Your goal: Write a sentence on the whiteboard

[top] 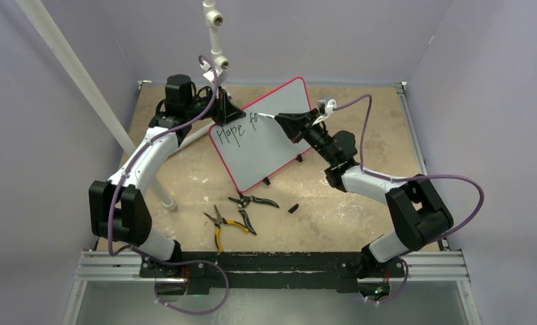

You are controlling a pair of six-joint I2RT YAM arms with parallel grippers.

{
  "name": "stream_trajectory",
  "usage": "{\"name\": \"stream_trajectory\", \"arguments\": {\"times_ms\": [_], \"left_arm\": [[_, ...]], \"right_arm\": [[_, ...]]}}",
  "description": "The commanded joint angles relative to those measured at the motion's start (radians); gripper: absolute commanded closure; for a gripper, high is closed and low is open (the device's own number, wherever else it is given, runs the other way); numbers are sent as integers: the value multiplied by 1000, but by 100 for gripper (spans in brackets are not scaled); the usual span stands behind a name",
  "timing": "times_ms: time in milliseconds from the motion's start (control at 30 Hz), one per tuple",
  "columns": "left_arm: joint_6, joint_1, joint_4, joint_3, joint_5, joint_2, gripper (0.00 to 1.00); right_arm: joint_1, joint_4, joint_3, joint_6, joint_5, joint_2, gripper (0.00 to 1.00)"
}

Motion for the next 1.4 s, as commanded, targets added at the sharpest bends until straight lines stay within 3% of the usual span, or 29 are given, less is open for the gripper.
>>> {"name": "stream_trajectory", "arguments": {"times_ms": [0,1367], "left_arm": [[27,-4,28,-15,-29,7,100],[24,-3,31,-19,-27,3,100]], "right_arm": [[-5,21,36,-14,-25,20,100],[-5,-19,-68,-1,102,-39,100]]}}
